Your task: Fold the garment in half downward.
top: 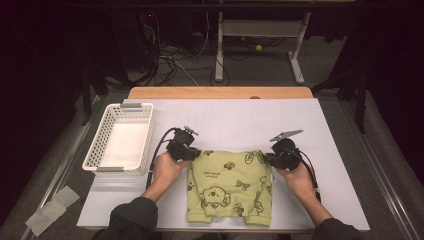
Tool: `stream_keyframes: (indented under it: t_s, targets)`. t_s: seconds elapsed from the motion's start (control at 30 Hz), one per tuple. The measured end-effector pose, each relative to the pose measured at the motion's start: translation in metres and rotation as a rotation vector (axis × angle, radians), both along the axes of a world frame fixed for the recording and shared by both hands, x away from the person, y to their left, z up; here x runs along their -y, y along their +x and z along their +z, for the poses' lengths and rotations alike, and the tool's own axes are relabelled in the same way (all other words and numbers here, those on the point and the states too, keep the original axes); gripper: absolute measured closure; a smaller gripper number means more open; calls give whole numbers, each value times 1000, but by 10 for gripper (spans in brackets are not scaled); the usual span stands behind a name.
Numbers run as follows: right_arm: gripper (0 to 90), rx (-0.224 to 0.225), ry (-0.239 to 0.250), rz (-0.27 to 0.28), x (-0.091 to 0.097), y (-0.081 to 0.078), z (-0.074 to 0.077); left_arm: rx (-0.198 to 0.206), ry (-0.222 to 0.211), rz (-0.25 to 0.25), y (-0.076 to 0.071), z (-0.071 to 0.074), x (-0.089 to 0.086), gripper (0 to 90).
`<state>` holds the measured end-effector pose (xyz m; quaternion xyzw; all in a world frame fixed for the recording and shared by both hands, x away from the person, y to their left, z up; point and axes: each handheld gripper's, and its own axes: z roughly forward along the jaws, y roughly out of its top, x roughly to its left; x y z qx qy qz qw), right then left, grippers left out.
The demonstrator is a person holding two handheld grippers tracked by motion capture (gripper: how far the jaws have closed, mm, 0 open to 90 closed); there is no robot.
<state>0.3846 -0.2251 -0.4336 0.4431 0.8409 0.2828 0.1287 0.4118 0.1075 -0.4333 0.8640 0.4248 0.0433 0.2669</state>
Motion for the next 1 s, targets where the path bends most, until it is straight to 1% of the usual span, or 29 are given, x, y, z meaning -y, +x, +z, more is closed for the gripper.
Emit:
stream_keyframes:
  t_s: [0.13, 0.27, 0.4, 0.53, 0.63, 0.7, 0.77, 0.83, 0.9, 1.0]
  targets:
    - [850, 16, 3, -2, -2, 4, 7, 11, -5, 15, 3, 8, -6, 794]
    - [850, 28, 4, -10, -6, 11, 11, 21, -7, 37, 9, 13, -11, 794]
    - [850, 31, 1, -18, -13, 22, 13, 27, 16, 58, 20, 18, -12, 794]
    - [849, 22, -2, -47, -19, 38, 10, 25, 33, 85, 34, 22, -12, 793]
    - [849, 29, 6, -63, -25, 47, 10, 11, 28, 121, 45, 22, -16, 792]
    - [849, 36, 3, -70, -27, 53, 10, 14, 28, 141, 52, 22, -17, 792]
    - [848, 38, -2, -81, -28, 58, 11, 19, 47, 152, 56, 22, -16, 792]
    - [848, 42, -6, -91, -30, 65, 11, 17, 50, 166, 63, 21, -16, 792]
    - [848, 41, -11, -102, -32, 71, 10, 12, 43, 181, 68, 17, -16, 791]
    - [845, 32, -12, -111, -33, 77, 6, -14, 40, 193, 72, 8, -17, 790]
